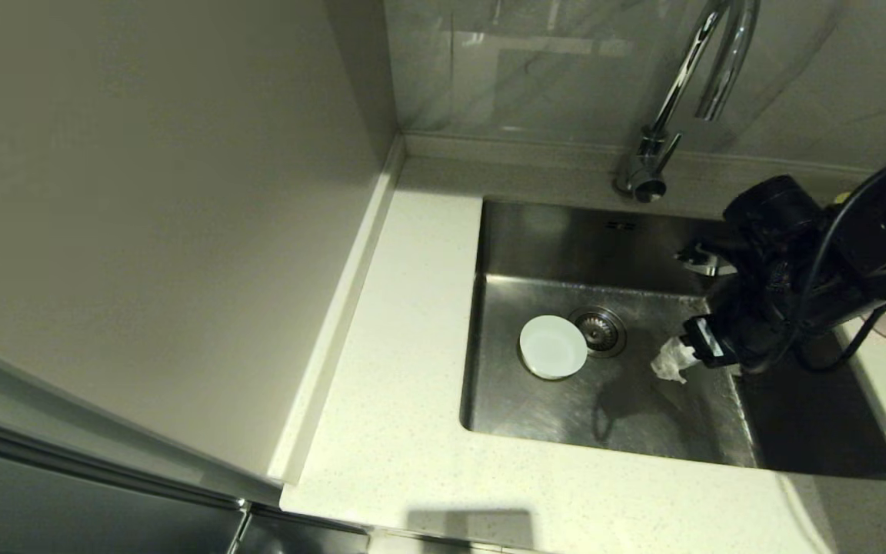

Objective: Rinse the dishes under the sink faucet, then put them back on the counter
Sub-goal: Put a bowl back to the table from the sink

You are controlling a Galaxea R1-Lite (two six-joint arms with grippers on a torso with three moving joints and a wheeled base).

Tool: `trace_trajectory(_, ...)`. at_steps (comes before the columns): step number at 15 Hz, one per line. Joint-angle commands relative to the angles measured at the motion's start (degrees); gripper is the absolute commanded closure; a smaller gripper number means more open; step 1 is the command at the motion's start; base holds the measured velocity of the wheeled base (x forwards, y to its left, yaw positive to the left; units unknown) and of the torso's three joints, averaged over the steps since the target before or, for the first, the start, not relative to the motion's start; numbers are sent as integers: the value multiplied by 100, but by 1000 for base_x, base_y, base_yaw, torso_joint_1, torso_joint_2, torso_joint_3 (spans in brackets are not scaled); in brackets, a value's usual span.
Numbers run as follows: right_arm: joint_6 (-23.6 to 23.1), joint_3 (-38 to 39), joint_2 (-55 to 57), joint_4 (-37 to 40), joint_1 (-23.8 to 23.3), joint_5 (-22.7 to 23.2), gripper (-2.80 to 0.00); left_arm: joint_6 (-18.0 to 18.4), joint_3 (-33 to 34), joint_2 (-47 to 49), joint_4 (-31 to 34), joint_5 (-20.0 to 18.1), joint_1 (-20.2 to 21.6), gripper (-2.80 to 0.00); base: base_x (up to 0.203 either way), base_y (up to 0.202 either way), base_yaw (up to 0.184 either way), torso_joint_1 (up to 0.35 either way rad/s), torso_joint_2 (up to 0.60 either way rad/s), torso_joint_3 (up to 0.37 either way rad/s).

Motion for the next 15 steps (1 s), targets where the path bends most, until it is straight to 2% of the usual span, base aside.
trace_trajectory(1, 5, -284, 524, 2, 5, 196, -280, -3, 0, -9, -2, 3, 0, 0, 0, 0, 0, 0, 0, 0)
trace_trajectory(7, 483, -1327, 2035, -595, 7, 746, -280, -3, 0, -9, -2, 3, 0, 0, 0, 0, 0, 0, 0, 0)
trace_trajectory(12, 447, -1537, 2830, -1997, 24, 791, -280, -3, 0, -9, -2, 3, 0, 0, 0, 0, 0, 0, 0, 0)
trace_trajectory(15, 381, -1714, 3037, -2112, 59, 769, -280, -3, 0, -9, -2, 3, 0, 0, 0, 0, 0, 0, 0, 0)
